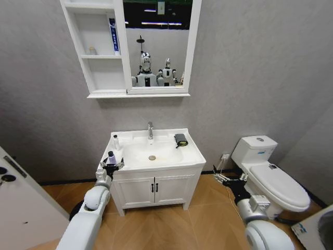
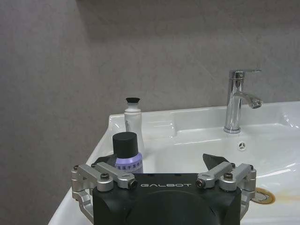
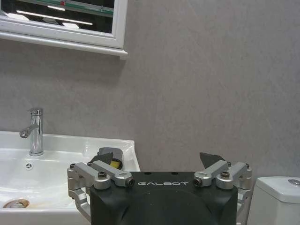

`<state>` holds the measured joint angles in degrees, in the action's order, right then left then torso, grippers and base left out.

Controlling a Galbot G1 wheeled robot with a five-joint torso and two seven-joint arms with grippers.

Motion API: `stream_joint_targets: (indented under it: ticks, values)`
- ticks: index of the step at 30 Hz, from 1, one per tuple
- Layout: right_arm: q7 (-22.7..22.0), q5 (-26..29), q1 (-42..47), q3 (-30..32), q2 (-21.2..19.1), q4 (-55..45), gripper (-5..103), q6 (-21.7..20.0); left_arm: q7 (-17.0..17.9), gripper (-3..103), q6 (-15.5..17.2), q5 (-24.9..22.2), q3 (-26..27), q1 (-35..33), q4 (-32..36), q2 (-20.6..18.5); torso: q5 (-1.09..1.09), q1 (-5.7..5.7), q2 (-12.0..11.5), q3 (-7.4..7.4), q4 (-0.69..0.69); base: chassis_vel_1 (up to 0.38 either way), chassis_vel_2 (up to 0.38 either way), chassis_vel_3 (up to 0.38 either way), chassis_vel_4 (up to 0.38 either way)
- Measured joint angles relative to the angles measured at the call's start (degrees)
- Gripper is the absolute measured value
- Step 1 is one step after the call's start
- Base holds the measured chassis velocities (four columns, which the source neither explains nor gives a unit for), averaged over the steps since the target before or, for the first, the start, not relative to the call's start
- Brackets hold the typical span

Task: Move facial cleanser and shampoo from washbasin to cabinet, then wipe washbasin with towel.

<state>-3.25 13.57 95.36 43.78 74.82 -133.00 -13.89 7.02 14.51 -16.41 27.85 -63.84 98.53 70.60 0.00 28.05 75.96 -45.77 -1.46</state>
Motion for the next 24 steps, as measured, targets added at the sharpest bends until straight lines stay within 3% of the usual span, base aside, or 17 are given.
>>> stream_joint_targets:
  ticks: [14, 24]
  values:
    - [0.2, 0.1, 0.2, -0.3, 0.0, 0.0, 100, 0.2, 1.8, 100, -1.5, 1.4, -0.4, 3.0, -5.0, 1.0, 0.0, 0.0, 0.0, 0.01, 0.0, 0.0, 0.0, 0.0, 0.0]
    - [0.2, 0.1, 0.6, -0.3, -0.2, -0.4, 100, 0.3, -0.1, 100, -3.7, 0.5, -0.4, 4.9, -8.4, 2.5, 0.0, 0.0, 0.0, 0.01, -0.01, 0.0, 0.0, 0.0, 0.0]
